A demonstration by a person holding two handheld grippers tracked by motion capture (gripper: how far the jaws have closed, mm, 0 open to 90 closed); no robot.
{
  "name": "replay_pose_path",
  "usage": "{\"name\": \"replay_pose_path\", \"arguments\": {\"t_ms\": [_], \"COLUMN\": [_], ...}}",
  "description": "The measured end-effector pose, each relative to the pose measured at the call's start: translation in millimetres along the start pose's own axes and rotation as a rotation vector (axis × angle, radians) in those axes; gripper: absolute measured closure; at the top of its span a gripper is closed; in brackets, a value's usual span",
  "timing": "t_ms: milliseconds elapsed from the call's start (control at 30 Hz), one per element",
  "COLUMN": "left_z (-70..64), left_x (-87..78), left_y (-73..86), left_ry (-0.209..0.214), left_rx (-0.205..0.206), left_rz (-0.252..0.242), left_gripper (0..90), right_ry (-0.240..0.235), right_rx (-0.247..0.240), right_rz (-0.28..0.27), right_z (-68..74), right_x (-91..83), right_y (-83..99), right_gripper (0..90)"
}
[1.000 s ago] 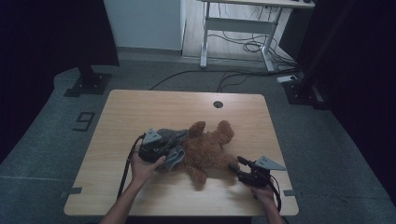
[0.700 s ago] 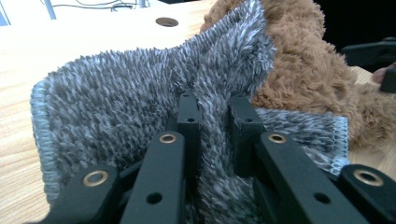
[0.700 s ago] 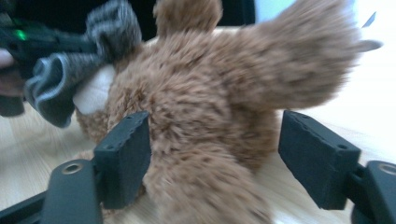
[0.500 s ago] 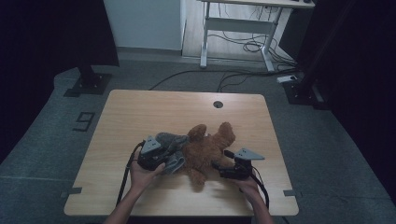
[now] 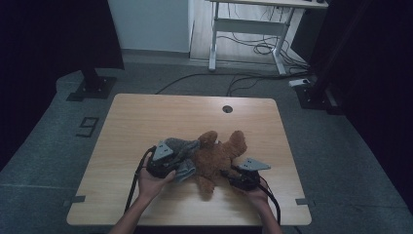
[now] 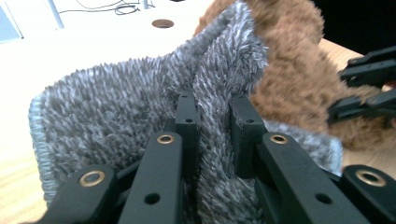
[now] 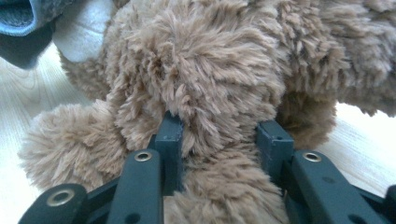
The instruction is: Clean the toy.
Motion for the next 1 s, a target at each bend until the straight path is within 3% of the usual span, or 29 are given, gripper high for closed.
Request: {"name": "replay_pose_path", "arguments": {"t_ms": [133,233,367,433,533,600,700,767,833,1000], "left_z": [-24.3,-52.2,-70.3,-67.7,-58.2,-48.8,-31.1,-21.6,-16.4,2.6], "left_x": [9.2,24.9,50.3,58.1,53.2,46.2,36.0,28.3,20.8,2.4], "left_y": [-18.9,-32.4,-30.6,-22.3,-16.5,-12.2,-2.8,2.0,4.2,-0.1], "left_ry": [0.048,0.071,0.073,0.073,0.08,0.045,0.022,0.027,0.021,-0.006], "left_rx": [0.029,0.089,0.144,0.146,0.107,0.118,0.088,0.061,0.062,0.013], "left_rz": [-0.009,-0.005,0.05,0.069,0.053,0.056,0.056,0.037,0.017,-0.042], "left_gripper": [76.1,75.9,75.4,75.3,75.3,75.5,75.7,75.9,76.2,76.7], "right_ry": [-0.002,0.005,0.004,0.004,-0.001,-0.004,-0.006,-0.009,-0.011,-0.012], "right_rx": [-0.011,-0.027,-0.03,-0.029,-0.018,-0.016,-0.014,-0.021,-0.03,-0.031], "right_rz": [0.003,0.004,0.004,0.005,0.003,0.002,0.002,0.004,0.006,0.006], "right_z": [1.0,2.0,2.0,2.0,1.8,1.5,2.0,3.1,4.8,5.2], "right_x": [-1.9,-2.2,-3.0,-3.5,-3.8,-3.6,-3.9,-4.2,-4.0,-3.3], "right_y": [4.4,6.1,7.9,8.7,9.8,9.7,10.0,10.3,10.5,10.9], "right_gripper": [62.9,63.1,64.2,65.3,66.3,66.4,66.5,66.6,66.8,67.0]}}
Point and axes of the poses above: each handheld gripper's, and its own axes: x roughly forward along the jaws, y roughly out of its underside, z roughly to its left, the point moved 8 cm from there along x, roughly forward along the jaws
